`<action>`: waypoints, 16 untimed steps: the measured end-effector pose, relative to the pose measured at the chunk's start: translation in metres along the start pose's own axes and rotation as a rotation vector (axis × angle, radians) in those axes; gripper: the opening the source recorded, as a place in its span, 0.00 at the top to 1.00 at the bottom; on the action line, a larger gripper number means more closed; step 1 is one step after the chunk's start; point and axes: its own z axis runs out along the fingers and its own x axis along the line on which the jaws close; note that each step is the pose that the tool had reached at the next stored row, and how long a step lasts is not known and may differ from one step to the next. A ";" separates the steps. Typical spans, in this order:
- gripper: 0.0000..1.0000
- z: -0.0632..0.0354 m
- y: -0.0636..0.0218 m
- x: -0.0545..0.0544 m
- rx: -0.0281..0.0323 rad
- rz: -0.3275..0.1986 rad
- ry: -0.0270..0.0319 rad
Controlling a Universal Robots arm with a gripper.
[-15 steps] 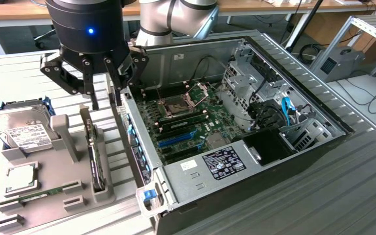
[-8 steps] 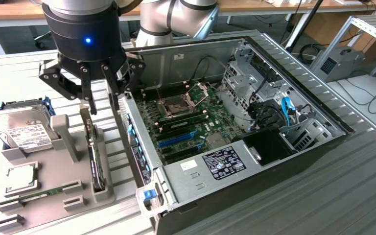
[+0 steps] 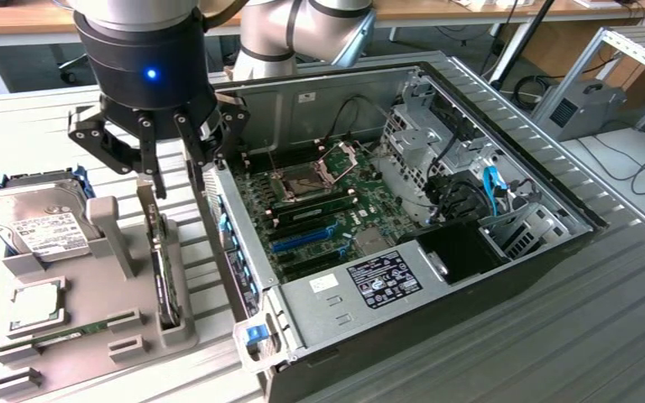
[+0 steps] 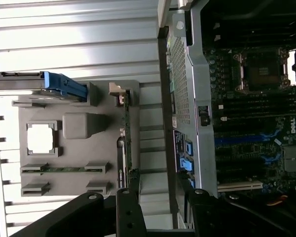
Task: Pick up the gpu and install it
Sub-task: 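Pick up the gpu and move the gpu toward the slot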
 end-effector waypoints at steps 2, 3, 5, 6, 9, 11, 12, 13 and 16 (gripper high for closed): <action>0.58 0.0006 0.0000 0.000 0.0000 0.000 0.0000; 0.58 0.0009 0.0000 0.000 -0.0001 0.000 0.0000; 0.58 0.0015 -0.0001 0.000 0.0000 0.000 0.0000; 0.58 0.0018 -0.0001 0.000 0.0000 0.000 0.0000; 0.58 0.0031 -0.0001 0.000 0.0000 0.000 0.0000; 0.58 0.0039 -0.0002 0.000 0.0000 0.000 0.0000; 0.58 0.0042 -0.0002 0.000 0.0000 0.000 0.0000; 0.58 0.0044 -0.0002 0.000 0.0000 0.000 0.0000; 0.58 0.0053 -0.0002 0.000 0.0000 0.000 0.0000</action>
